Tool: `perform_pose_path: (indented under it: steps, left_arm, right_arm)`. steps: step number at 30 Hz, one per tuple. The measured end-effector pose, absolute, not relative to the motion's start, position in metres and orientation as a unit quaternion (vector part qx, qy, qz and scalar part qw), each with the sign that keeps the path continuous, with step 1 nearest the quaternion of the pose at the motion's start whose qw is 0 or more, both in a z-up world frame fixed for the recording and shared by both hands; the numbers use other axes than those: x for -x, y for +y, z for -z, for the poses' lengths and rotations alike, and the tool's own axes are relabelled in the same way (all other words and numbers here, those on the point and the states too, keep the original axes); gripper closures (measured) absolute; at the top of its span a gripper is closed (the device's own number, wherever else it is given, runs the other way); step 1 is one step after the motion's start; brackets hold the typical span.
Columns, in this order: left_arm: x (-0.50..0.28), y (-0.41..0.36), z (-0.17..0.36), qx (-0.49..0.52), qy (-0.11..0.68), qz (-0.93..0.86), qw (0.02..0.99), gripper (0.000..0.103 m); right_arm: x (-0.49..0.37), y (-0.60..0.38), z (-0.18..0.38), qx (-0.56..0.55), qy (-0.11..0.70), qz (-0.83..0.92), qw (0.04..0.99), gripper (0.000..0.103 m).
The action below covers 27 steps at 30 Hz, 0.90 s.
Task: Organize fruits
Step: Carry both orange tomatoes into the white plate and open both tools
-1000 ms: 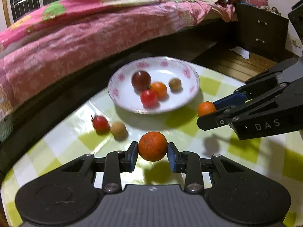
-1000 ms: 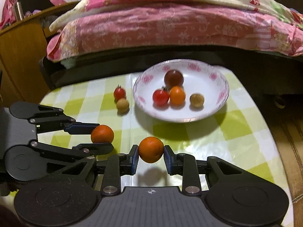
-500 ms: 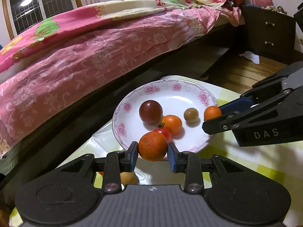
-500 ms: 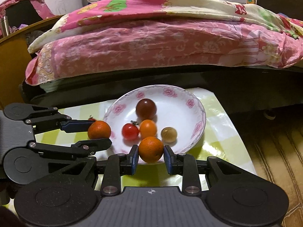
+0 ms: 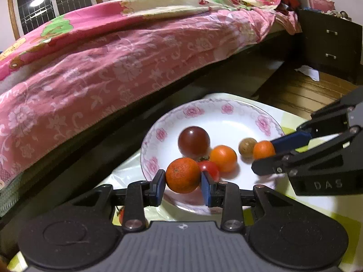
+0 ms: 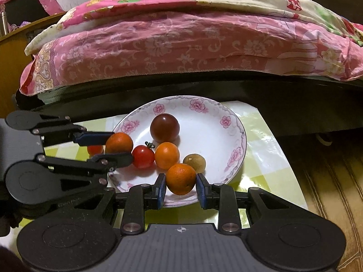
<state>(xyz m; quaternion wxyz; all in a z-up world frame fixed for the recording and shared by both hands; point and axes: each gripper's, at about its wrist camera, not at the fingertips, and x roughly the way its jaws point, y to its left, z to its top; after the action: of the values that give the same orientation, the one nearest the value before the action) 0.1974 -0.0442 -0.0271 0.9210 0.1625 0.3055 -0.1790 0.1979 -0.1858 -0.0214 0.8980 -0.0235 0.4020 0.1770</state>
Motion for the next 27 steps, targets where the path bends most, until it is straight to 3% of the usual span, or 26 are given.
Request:
perform_pose_path:
  steps: [17, 19, 21, 27]
  left_arm:
    - [-0.217, -0.045, 0.023, -0.155, 0.293, 0.17, 0.928, 0.061]
    - [-0.219, -0.043, 0.023, -0.152, 0.294, 0.168, 0.928, 0.058]
    - [-0.221, -0.042, 0.023, -0.153, 0.294, 0.162, 0.929, 0.048]
    - [-0.224, -0.039, 0.022, -0.143, 0.299, 0.159, 0.93, 0.048]
  right_arm:
    - [-0.212, -0.185, 0.03, 0.02, 0.404, -0.177, 0.897, 0.078]
    - [-0.213, -0.185, 0.03, 0.019, 0.405, -0.176, 0.897, 0.078]
    - [-0.213, -0.186, 0.03, 0.019, 0.405, -0.176, 0.897, 0.077]
    - [-0.214, -0.188, 0.027, 0.014, 0.4, -0.174, 0.9, 0.076]
